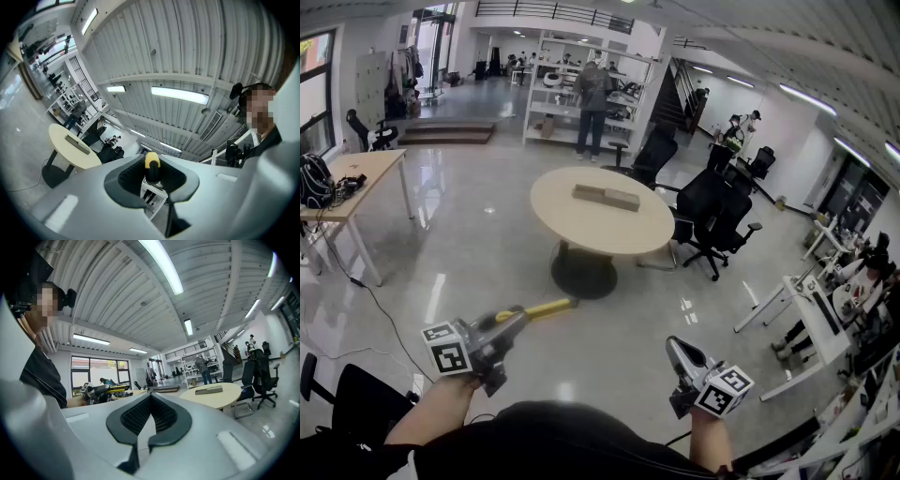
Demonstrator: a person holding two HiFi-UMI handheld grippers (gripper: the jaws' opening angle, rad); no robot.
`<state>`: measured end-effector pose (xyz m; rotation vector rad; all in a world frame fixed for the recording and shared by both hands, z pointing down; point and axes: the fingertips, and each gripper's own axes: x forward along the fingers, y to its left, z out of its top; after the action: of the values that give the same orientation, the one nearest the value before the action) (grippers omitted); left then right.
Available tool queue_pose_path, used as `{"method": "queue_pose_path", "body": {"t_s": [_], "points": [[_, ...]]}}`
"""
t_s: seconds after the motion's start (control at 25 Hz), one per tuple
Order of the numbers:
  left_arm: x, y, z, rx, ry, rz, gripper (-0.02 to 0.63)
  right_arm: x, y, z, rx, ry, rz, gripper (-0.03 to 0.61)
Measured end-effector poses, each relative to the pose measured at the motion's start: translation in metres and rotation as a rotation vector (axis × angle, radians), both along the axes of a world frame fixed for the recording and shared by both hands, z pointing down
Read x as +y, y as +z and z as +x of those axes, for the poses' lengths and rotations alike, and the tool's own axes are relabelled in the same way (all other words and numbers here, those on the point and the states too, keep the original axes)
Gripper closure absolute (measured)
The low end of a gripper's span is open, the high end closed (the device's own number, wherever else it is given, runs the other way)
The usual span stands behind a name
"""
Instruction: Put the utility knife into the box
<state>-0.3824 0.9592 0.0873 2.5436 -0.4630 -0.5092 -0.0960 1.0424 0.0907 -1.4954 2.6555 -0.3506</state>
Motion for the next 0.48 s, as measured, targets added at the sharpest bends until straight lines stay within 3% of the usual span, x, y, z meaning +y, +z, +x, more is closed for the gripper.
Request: {"method": "queue_pose_path", "body": {"t_s": [0.48], "points": [[0.007, -0.007, 0.022, -0.014, -0.001, 0.015, 0.545, 0.006, 0.002, 0.024, -0.026, -0.008, 0.006, 0.566]]}}
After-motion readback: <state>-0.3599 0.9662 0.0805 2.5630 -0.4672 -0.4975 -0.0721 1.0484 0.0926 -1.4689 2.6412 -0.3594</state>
